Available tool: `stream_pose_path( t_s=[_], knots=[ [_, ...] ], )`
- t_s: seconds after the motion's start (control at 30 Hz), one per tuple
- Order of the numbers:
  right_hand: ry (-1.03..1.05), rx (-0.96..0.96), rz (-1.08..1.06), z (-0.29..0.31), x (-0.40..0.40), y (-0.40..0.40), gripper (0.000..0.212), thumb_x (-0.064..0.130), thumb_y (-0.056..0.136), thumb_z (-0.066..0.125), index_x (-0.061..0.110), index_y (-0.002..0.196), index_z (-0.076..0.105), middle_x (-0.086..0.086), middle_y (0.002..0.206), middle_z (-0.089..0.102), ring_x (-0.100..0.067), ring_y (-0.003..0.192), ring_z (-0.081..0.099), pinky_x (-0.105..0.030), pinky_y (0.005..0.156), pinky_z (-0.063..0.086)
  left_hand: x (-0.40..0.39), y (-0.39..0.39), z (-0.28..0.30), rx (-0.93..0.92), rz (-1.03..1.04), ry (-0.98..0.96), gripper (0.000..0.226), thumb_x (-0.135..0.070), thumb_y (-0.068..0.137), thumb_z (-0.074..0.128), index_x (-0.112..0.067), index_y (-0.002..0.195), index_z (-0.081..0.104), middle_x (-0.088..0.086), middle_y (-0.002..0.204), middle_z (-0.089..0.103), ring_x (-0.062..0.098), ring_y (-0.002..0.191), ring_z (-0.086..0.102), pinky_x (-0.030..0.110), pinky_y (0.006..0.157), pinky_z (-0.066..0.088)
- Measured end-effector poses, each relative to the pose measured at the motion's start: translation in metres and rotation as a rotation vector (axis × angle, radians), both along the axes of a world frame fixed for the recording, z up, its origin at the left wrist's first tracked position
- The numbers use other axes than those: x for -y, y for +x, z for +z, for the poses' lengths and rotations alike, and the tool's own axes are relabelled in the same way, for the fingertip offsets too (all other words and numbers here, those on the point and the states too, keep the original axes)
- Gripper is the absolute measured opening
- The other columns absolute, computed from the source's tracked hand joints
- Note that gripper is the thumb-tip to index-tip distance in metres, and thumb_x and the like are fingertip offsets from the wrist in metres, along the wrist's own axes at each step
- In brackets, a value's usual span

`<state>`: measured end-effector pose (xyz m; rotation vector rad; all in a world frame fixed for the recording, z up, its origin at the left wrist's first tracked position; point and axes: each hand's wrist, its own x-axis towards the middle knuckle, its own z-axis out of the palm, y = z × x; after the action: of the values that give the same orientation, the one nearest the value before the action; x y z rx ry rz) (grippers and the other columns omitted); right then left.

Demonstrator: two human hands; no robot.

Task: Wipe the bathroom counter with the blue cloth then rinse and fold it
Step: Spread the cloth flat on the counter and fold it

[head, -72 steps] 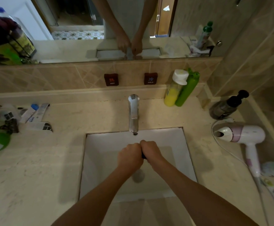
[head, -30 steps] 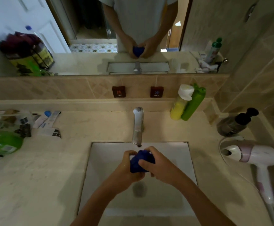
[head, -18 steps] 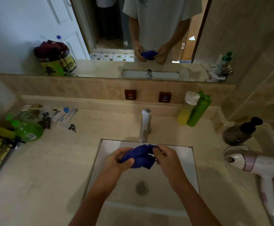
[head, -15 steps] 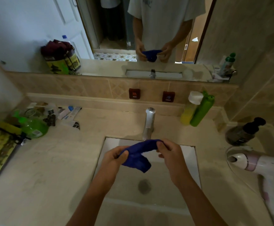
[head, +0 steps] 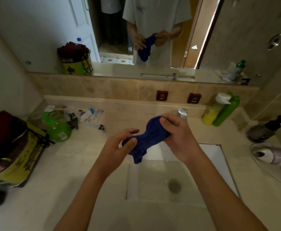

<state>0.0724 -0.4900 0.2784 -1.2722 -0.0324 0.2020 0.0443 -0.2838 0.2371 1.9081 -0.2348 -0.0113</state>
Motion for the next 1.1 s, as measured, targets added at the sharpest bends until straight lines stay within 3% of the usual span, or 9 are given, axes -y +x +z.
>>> stream_pose_path(
  t_s=[0.1, 0.2, 0.3, 0.47, 0.67, 0.73, 0.83, 0.97, 1.1],
  knots=[
    [-0.038, 0.051, 0.083, 0.018, -0.046, 0.001, 0.021, 0.009, 0.100, 0.052, 0.010, 0.087, 0.068, -0.006, 0.081, 0.067, -0.018, 0.077, 0.063, -0.029, 0.067, 0.053, -0.038, 0.000, 0.023, -0.144, -0.065, -0.236, 0.013, -0.015, 0.095, 0.063, -0.010, 0.107, 0.060, -0.004, 0.115, 0.072, 0.019, 0.105, 0.070, 0.036, 0.086, 0.059],
    [-0.091, 0.068, 0.146, 0.030, -0.082, 0.001, 0.018, 0.010, 0.102, 0.052, 0.006, 0.091, 0.065, -0.007, 0.081, 0.064, -0.017, 0.075, 0.061, -0.028, 0.067, 0.050, -0.061, 0.001, 0.036, -0.236, -0.065, -0.328, 0.029, -0.027, 0.100, 0.054, -0.034, 0.128, 0.051, 0.000, 0.110, 0.071, 0.020, 0.099, 0.070, 0.035, 0.084, 0.060],
    [-0.187, 0.091, 0.177, 0.038, -0.103, 0.000, 0.017, 0.009, 0.101, 0.053, 0.005, 0.092, 0.067, -0.010, 0.085, 0.067, -0.020, 0.079, 0.064, -0.030, 0.070, 0.052, -0.079, 0.004, 0.040, -0.181, -0.148, -0.200, 0.027, -0.024, 0.102, 0.049, -0.031, 0.127, 0.058, 0.006, 0.103, 0.070, 0.025, 0.085, 0.067, 0.039, 0.074, 0.057],
    [-0.240, 0.101, 0.155, 0.049, -0.104, -0.003, 0.021, 0.009, 0.100, 0.055, 0.007, 0.084, 0.068, -0.002, 0.072, 0.069, -0.012, 0.070, 0.067, -0.022, 0.063, 0.053, -0.108, 0.014, 0.030, -0.038, -0.056, 0.179, 0.009, -0.018, 0.092, 0.064, -0.022, 0.084, 0.068, -0.010, 0.079, 0.067, 0.010, 0.073, 0.061, 0.022, 0.067, 0.047],
    [-0.207, 0.141, 0.141, 0.056, -0.091, 0.001, 0.018, 0.011, 0.100, 0.056, 0.006, 0.086, 0.067, -0.001, 0.072, 0.067, -0.010, 0.067, 0.066, -0.019, 0.059, 0.052, -0.133, 0.015, 0.004, 0.001, -0.024, 0.348, 0.007, -0.016, 0.090, 0.065, -0.021, 0.095, 0.065, -0.014, 0.096, 0.065, 0.001, 0.094, 0.061, 0.027, 0.083, 0.050],
    [-0.195, 0.133, 0.133, 0.053, -0.089, 0.004, 0.018, 0.010, 0.099, 0.056, 0.006, 0.085, 0.067, 0.000, 0.072, 0.068, -0.010, 0.067, 0.065, -0.019, 0.058, 0.052, -0.134, 0.013, -0.007, 0.034, -0.016, 0.378, 0.018, 0.000, 0.086, 0.061, -0.018, 0.089, 0.060, -0.012, 0.088, 0.064, 0.006, 0.085, 0.065, 0.033, 0.077, 0.057],
    [-0.187, 0.119, 0.129, 0.044, -0.085, 0.010, 0.019, 0.011, 0.099, 0.056, 0.008, 0.084, 0.068, 0.000, 0.073, 0.068, -0.010, 0.068, 0.064, -0.020, 0.058, 0.050, -0.129, 0.007, -0.023, 0.033, 0.096, 0.346, 0.029, 0.012, 0.079, 0.053, -0.013, 0.087, 0.062, -0.008, 0.079, 0.066, 0.007, 0.075, 0.066, 0.019, 0.065, 0.052],
    [-0.127, 0.096, 0.126, 0.034, -0.077, 0.019, 0.029, 0.015, 0.101, 0.054, 0.016, 0.078, 0.072, 0.001, 0.073, 0.068, -0.011, 0.068, 0.064, -0.023, 0.060, 0.049, -0.136, 0.003, -0.030, 0.055, 0.327, 0.416, 0.026, 0.002, 0.085, 0.052, -0.014, 0.095, 0.070, 0.000, 0.083, 0.071, 0.016, 0.076, 0.065, 0.032, 0.067, 0.055],
    [-0.108, 0.082, 0.081, 0.024, -0.071, 0.027, 0.040, 0.016, 0.102, 0.052, 0.024, 0.068, 0.073, 0.004, 0.069, 0.065, -0.009, 0.067, 0.060, -0.025, 0.063, 0.045, -0.152, 0.004, -0.030, -0.102, 0.236, 0.671, 0.033, -0.007, 0.094, 0.047, -0.023, 0.114, 0.068, 0.001, 0.098, 0.073, 0.015, 0.083, 0.065, 0.033, 0.077, 0.054]
  ],
)
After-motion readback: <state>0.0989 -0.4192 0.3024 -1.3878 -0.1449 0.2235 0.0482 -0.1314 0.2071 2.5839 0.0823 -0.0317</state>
